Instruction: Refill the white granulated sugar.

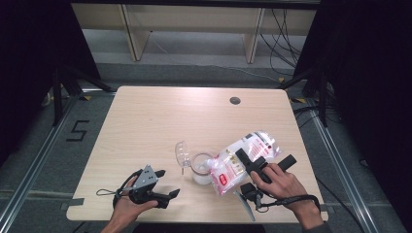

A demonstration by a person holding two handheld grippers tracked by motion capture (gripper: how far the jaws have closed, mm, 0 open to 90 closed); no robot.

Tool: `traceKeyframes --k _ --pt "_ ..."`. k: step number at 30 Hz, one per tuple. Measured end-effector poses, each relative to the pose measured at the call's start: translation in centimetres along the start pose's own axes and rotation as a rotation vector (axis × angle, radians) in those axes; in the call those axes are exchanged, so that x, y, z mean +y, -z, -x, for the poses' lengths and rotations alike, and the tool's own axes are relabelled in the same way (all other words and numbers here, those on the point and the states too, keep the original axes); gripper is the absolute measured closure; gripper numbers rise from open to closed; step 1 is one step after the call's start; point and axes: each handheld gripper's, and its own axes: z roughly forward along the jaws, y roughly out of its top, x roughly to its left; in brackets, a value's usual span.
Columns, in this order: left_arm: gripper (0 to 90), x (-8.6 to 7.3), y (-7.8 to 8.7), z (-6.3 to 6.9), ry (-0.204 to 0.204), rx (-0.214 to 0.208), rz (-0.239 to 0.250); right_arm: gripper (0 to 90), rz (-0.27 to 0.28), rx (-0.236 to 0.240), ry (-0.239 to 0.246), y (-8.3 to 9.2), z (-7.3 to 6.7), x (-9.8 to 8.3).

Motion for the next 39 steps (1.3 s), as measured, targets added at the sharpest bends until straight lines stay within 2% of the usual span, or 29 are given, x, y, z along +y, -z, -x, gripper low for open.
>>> traceKeyframes --k 4,5,6,8,9,15,16,17,25,27,28,31,35,36,38,39 --pt "15.3 -0.04 -0.12 0.11 0.009 0.001 -0.003 69.9 0.001 0.002 0.0 0.01 -0.04 -0.12" --pt "15.3 0.0 -0.02 0.06 -0.005 0.006 -0.014 70.0 -0.005 0.026 0.004 0.0 0.03 -0.12" --pt "15.3 0.02 -0.03 0.11 -0.003 0.003 -0.01 70.0 -0.006 0.005 0.003 0.05 -0.06 -0.14" --pt "15.3 0.04 -0.05 0.06 -0.005 0.008 -0.012 70.1 -0.001 0.0 0.001 0.04 -0.01 -0.18" --pt "15.3 -0.02 -0.13 0.1 0.007 0.001 -0.004 70.2 -0.001 0.0 0.001 0.04 0.01 -0.18" --pt "15.3 0.01 -0.02 0.11 0.004 0.006 -0.004 70.4 0.001 -0.003 -0.003 0.09 0.09 -0.12" --pt "15.3 0.0 -0.03 0.08 0.001 0.0 -0.002 70.4 -0.004 0.001 0.009 0.13 0.18 -0.15" --pt "15.3 0.01 -0.08 0.17 0.013 0.001 0.007 70.4 0.0 -0.001 0.004 0.11 0.18 -0.16" --pt "15.4 0.03 -0.04 0.11 0.002 0.006 -0.007 70.6 -0.005 -0.001 -0.004 0.19 0.05 -0.24" --pt "15.3 0.03 -0.1 0.16 0.013 0.002 0.01 70.6 -0.004 0.003 0.0 0.18 0.03 -0.25" --pt "15.3 0.06 0.0 0.02 -0.002 0.008 -0.001 70.6 -0.004 0.005 0.005 0.15 0.05 -0.26" --pt "15.3 0.03 0.01 0.08 0.004 0.003 0.004 70.6 -0.007 -0.002 0.005 0.19 0.12 -0.32" --pt "15.3 0.04 0.05 -0.05 -0.01 0.012 -0.013 70.7 -0.012 -0.002 0.0 0.28 0.15 -0.4" --pt "15.3 0.02 -0.09 0.17 0.014 0.001 0.011 70.8 -0.009 -0.002 0.003 0.26 0.19 -0.41" --pt "15.3 0.06 0.05 -0.08 -0.013 0.013 -0.012 70.8 -0.01 -0.004 0.003 0.29 0.17 -0.4" --pt "15.3 0.06 0.04 -0.08 -0.012 0.013 -0.011 70.8 -0.008 -0.004 0.003 0.29 0.19 -0.42"
